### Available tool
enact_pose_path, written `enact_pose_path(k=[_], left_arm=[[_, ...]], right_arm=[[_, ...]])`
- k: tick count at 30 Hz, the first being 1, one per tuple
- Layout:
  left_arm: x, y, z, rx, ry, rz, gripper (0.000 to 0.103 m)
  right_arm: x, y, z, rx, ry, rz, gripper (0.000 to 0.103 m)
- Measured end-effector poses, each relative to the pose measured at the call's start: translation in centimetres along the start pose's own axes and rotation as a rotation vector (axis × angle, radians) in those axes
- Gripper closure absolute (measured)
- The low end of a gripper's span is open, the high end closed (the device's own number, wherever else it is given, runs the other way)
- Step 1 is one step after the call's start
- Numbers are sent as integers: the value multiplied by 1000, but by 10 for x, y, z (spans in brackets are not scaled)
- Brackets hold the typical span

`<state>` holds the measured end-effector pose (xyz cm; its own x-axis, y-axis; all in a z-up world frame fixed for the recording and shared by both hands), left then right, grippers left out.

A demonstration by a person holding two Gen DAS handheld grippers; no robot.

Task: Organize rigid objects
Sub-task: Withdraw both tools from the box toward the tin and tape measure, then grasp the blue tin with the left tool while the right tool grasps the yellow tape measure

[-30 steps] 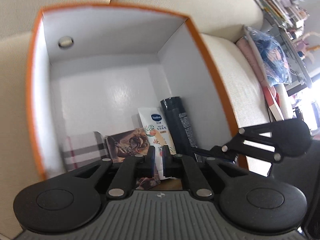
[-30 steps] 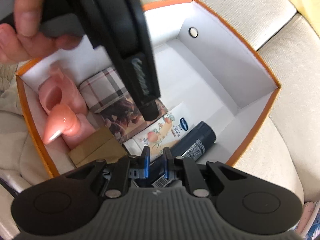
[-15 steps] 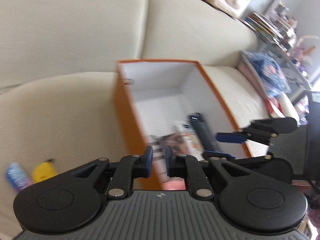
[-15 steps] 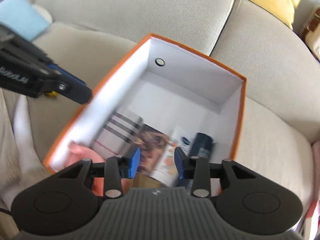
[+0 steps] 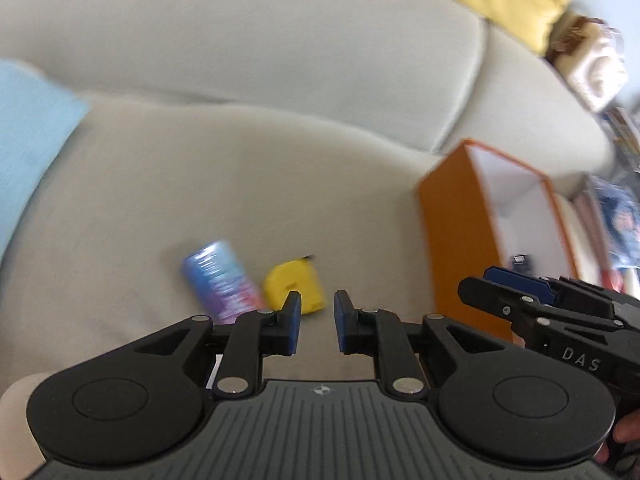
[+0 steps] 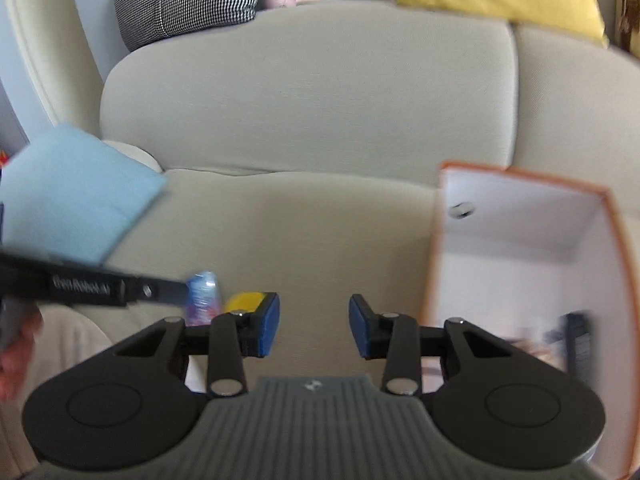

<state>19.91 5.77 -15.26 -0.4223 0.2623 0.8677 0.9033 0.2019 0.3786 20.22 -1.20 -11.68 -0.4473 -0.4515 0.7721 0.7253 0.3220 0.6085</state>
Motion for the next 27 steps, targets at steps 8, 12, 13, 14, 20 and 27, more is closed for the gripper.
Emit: enact_pose_path(k=[8,12,13,14,20,27], left_arm=[[-53,6,63,265,18,59,81],[-77,11,75,338,8,82,74],[-83,11,77,341,18,91,74],[-89,10,80,342,29,105,74],[-106,7,84,362,12,145,63],[-112,5,86,380,-12,152,59]], right_arm=[[-87,-11,31,-130,81,126,63],[-119,-13,34,-136,90,177,59],[-127,-13,35,-145,98,191,59],[-135,-14,36,-154,105,206,59],[-171,-16,33,-176,114,258,59],[-187,-24,32,-211,167,295,59]])
Point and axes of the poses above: each gripper's, at about its wrist camera, not at the fingertips, and x roughly against the way its jaws point, z to its left, y to its top, the point moved 10 cm from there along -x, roughly the way its jaws point, and after that the axes turned 4 degrees about z, right-handed, at the moved point
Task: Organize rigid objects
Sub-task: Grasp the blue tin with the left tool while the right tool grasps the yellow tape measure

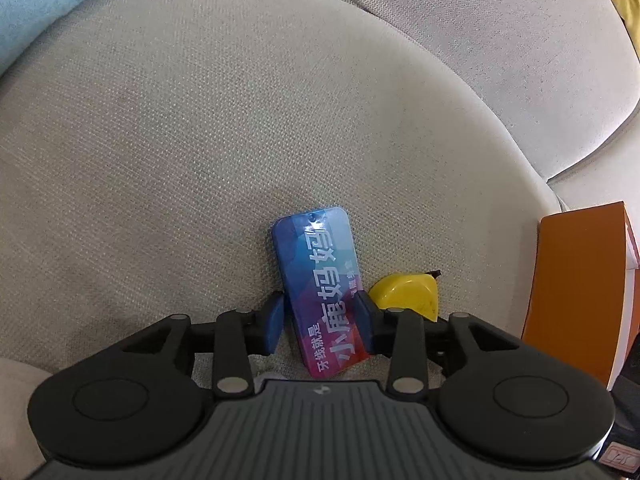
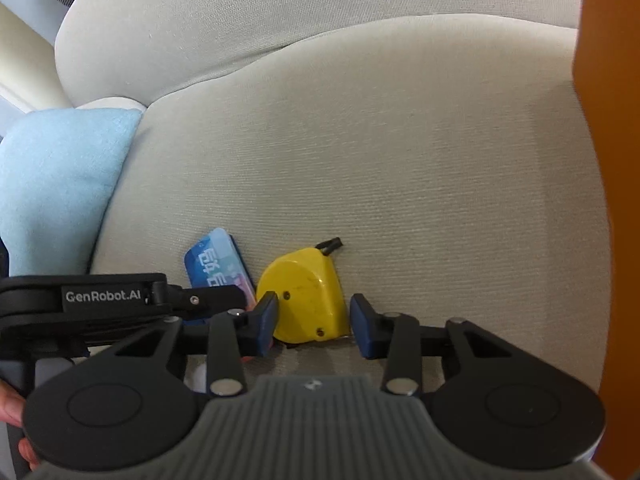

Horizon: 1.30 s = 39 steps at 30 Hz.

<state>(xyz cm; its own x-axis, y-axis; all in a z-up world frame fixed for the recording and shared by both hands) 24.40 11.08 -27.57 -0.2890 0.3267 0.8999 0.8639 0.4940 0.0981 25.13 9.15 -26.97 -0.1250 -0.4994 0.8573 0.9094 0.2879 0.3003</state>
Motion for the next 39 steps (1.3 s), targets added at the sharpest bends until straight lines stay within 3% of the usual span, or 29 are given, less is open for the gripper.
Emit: enact_pose_path(k=[5,15,18,30,39], left_arm=[[-1,-2,10,12,-19,0,59],[24,-4,4,-65,-3,-93,83],[30,-6,-5,-110,-25,-102,89],[20,-6,-4,-152,0,-91,88],[12,-5,5,-93,-13,-73,88]], right_arm=[[-8,0,-3,-8,10,-6,55],[20,-1,10,86,-34,-60,81],[26,-2,18,137,-46,-67,82],[30,-5,25,203,-78,-64,82],[20,6,23,198,-51,-62,79]])
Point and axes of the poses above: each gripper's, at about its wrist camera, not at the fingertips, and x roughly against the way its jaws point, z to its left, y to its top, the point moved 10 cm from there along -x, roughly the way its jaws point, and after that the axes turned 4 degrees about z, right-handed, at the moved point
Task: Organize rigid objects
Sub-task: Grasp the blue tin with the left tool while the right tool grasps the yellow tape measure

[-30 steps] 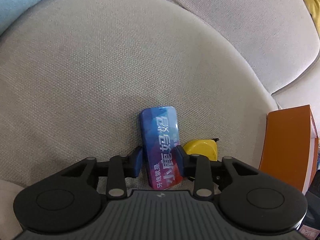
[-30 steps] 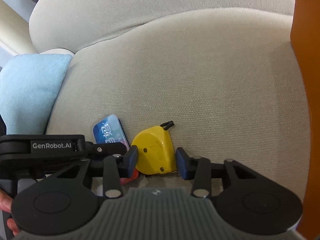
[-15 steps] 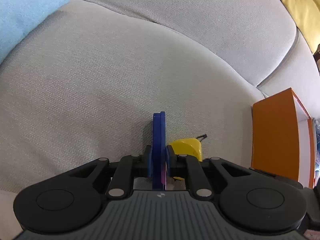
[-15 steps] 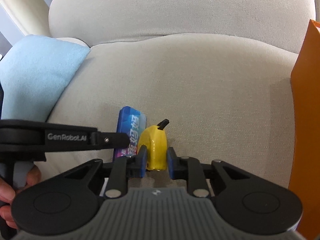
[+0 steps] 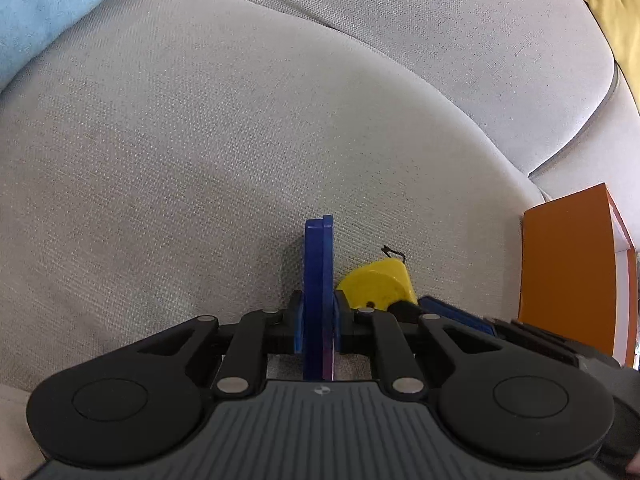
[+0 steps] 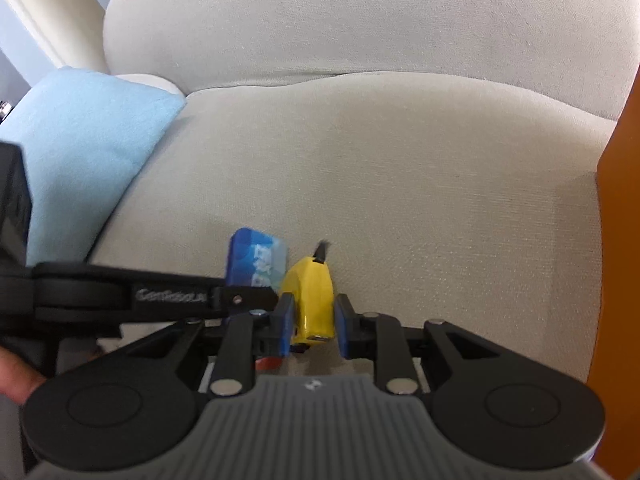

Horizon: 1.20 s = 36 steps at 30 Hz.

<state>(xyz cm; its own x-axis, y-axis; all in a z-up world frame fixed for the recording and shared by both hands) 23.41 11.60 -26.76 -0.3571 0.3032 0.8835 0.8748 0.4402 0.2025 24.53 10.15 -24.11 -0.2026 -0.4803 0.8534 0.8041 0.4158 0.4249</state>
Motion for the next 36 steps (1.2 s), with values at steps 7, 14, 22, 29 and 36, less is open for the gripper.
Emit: enact_pose_path(k=[7,14,22,29,36], left_arm=[[-1,2,11,76,-38,13,88],[5,4,16,91,-41,-36,88],[1,9,14,90,-41,-54,88],[-6,10,14,106,-45,-46,88],[-14,12,8,111,-48,-50,88]], right_arm=[[-18,8,-20,-88,37,15,66],[-26,8,-27,-78,97,22,57],[-8,4,-20,-3,93,17,78],[21,-11,11,152,39,13,83],[12,-15,17,160,46,44,81]])
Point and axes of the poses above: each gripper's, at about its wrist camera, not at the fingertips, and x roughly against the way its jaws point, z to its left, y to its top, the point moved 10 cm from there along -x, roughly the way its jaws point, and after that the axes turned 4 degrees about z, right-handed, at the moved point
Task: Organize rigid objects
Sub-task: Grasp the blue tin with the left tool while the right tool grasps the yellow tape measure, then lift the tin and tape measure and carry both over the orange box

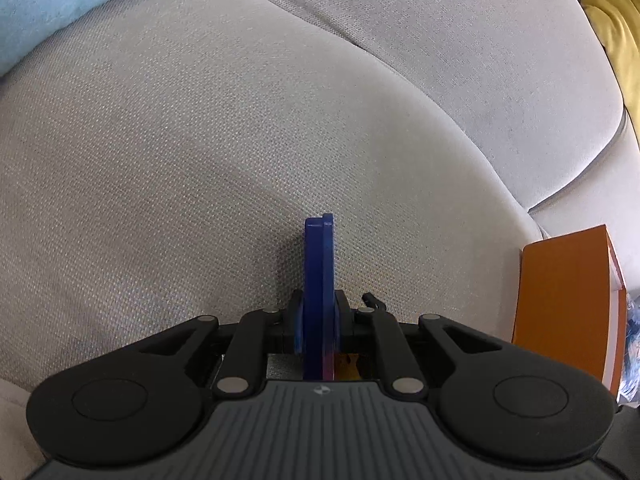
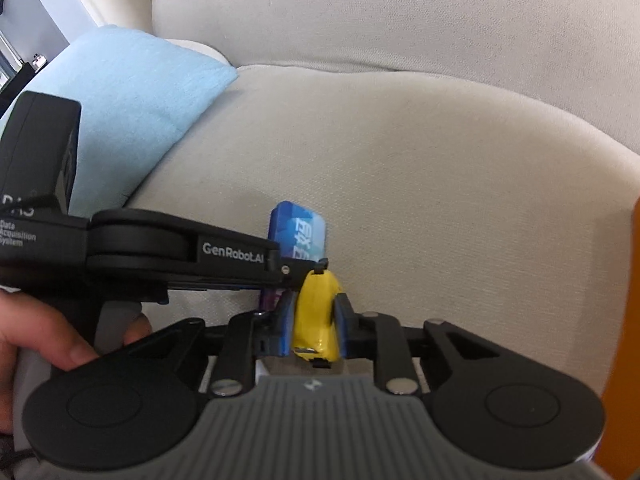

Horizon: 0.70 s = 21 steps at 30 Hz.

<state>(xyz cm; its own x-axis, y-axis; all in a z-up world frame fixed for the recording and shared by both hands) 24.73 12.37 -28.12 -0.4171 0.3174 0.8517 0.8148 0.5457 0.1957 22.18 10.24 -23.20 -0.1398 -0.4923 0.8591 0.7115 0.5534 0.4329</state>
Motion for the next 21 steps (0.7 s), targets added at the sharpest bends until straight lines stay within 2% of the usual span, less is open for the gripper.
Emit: enact_pose_path(k=[4,7,11,16,21], left_arm=[[6,-6,10,-4,-4,-2,88],[11,-8,13,-22,9,-4,88],[7,-5,8,-20,-7,-13,88],[27,-8,3,-77,-35,-74,88],[49,-15,-17,-120,-61,-105,88]], right_arm=[[-2,4,2,-4,-30,-13,81],[-11,7,5,26,-87,-8,83],[-5,7,3,-5,-90,-26,83],[16,5,-4,-32,-111,-60,83],[57,-2,-12,-60,-119,-125,83]])
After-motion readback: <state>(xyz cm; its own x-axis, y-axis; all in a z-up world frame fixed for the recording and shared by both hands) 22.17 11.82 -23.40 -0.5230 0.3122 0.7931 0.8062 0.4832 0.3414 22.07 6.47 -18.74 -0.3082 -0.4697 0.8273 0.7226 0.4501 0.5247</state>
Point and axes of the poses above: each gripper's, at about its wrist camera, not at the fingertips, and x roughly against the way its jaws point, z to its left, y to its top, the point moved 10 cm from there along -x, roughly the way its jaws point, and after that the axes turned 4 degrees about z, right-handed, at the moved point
